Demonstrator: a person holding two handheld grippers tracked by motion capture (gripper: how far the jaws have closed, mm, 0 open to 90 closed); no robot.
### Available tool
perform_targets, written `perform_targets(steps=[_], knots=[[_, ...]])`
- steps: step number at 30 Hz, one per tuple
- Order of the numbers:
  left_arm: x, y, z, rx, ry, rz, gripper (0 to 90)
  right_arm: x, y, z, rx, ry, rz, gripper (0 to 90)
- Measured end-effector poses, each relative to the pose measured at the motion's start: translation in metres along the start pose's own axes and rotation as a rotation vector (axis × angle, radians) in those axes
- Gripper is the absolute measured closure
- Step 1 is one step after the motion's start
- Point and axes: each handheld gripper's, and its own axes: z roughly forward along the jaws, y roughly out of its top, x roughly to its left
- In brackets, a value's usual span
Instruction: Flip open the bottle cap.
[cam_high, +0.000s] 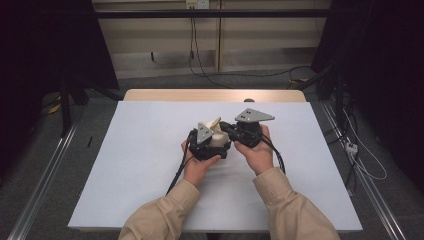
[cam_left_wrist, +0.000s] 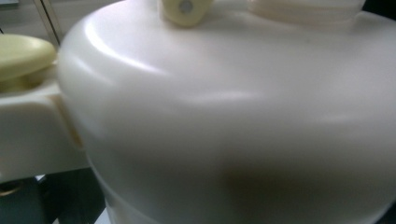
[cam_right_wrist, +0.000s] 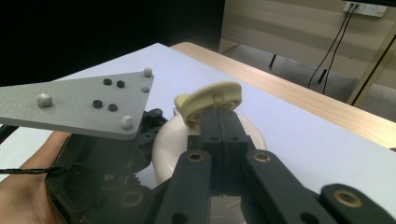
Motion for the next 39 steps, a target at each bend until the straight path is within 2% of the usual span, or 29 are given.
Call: perform_targets(steps=[39], knots=[[-0.0008, 0.0002, 0.0001, -0.002, 0.004, -0.004, 4.9, 0.0011, 0.0052, 0.0065, -0.004, 0.007, -0.003, 90.0]])
